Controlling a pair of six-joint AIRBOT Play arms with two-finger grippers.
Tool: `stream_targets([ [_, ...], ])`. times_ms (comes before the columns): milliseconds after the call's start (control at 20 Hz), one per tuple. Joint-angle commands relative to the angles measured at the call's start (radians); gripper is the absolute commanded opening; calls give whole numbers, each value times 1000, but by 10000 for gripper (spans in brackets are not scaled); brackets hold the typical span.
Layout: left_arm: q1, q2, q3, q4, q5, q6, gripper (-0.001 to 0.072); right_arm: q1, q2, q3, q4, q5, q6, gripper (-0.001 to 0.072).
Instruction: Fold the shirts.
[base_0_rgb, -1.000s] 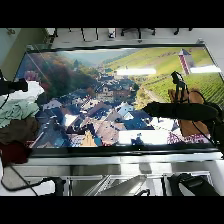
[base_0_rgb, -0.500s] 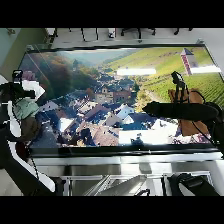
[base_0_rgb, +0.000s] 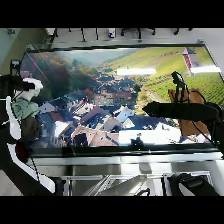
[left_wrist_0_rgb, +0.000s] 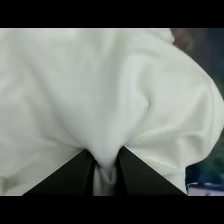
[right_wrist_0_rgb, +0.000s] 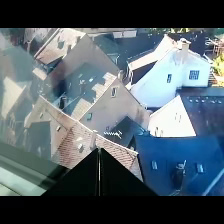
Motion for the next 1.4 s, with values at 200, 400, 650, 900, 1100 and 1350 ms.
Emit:
stream_targets([
  [200, -258, 417, 1, -197, 227, -24, 15, 0, 0, 0, 0, 1, 0, 22],
  [400, -439, 534, -118, -592, 535, -78, 16, 0, 0, 0, 0, 1, 0, 22],
  [650, -750, 575, -442, -591, 449, -207, 16, 0, 0, 0, 0, -10, -3, 22],
  [900, -826, 576, -572, -595, 378, -298, 617, -3, 1, 0, -1, -109, -4, 22],
  [1100, -698, 644, -570, -599, 528, -310, 616, -83, -3, 19, -8, -116, -32, 368],
  [1350, -597, 829, -965, -623, 299, -324, 616, -315, -86, 26, -6, -150, -97, 368],
])
